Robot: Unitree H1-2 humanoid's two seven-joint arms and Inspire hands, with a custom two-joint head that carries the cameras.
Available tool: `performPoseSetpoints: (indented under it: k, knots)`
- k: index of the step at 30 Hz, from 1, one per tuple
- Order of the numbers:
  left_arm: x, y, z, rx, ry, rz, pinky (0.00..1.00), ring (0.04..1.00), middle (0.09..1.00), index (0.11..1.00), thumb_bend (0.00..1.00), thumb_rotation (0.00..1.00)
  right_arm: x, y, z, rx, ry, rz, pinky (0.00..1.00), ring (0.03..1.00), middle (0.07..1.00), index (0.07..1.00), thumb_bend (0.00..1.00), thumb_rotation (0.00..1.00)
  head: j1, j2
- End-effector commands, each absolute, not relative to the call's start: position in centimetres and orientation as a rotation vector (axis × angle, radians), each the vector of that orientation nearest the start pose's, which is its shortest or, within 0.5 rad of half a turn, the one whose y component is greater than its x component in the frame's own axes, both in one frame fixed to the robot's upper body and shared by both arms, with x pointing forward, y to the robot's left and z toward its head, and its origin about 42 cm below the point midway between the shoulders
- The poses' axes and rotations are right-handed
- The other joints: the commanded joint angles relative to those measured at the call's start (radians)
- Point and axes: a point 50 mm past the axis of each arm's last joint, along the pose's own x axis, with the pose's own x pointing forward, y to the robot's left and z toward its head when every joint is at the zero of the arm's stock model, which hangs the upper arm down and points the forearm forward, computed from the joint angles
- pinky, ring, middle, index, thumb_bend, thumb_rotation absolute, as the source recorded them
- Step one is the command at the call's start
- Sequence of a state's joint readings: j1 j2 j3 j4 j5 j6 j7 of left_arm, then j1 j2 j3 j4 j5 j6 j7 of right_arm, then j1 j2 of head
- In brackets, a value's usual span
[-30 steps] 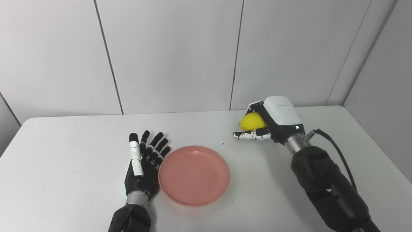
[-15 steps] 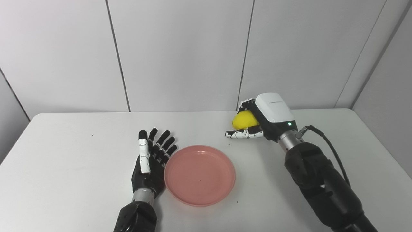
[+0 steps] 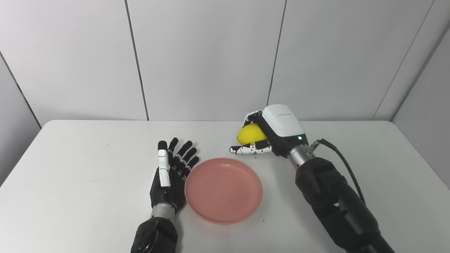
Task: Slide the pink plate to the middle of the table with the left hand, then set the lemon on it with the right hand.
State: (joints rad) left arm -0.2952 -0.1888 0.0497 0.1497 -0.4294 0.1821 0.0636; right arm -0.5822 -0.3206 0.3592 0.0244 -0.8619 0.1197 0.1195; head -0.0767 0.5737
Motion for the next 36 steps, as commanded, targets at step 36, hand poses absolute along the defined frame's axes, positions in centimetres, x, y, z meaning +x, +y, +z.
performPoseSetpoints:
  k: [36]
  knots:
    - [36.3, 8.5, 11.8, -0.658, 0.207, -0.067, 0.89, 0.858, 0.84, 0.959, 0.78, 0.88, 41.3, -11.9, 23.2, -1.364, -0.489, 0.41, 0.22, 0.285, 0.359, 0.456, 0.46, 0.59, -0.008, -0.003]
